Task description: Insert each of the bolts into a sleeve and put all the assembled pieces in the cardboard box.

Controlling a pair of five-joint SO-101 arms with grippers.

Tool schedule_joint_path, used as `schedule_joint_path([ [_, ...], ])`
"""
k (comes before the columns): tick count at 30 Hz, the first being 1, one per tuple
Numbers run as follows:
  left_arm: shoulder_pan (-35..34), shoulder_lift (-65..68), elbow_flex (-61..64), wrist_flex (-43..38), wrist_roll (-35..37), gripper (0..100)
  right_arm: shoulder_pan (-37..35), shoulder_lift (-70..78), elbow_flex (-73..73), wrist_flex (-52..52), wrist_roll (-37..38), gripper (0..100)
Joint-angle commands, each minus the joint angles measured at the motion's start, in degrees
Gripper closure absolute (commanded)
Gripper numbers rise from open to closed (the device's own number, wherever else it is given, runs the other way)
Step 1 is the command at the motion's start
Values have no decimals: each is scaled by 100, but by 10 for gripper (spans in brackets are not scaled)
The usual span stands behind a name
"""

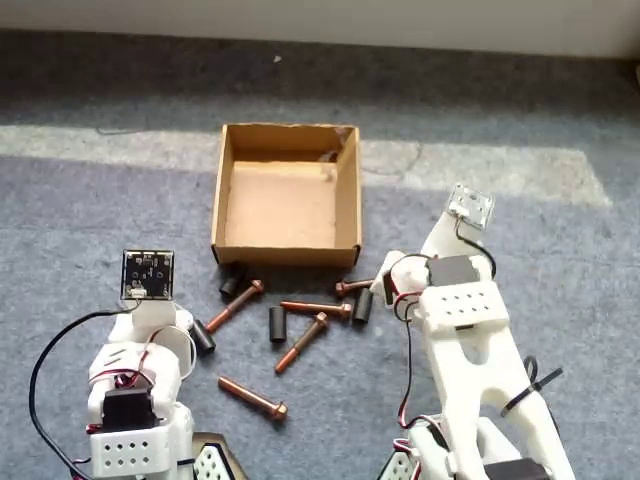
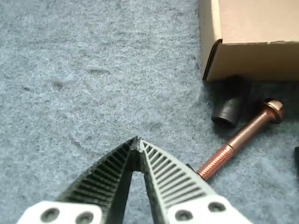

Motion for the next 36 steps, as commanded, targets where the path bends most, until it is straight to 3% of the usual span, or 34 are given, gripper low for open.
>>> schedule_joint_path([
  [1,-57,-75,-22,-105,26,993,57,-242,66,-4,26,768],
  [10,-57,-75,-22,-105,26,993,48,936,31,-998,-343,768],
  [17,-57,-75,-22,-105,26,993,110,2114,-418,-998,-343,772],
  [19,-57,-75,-22,-105,26,993,215,2237,-453,-998,-343,817],
  [24,-57,-75,-22,-97,26,993,532,2246,-611,-998,-290,998],
  [28,-57,-75,-22,-97,26,993,549,2185,-664,-558,-281,993],
  [36,-57,-75,-22,-79,26,993,541,954,-760,224,668,992],
])
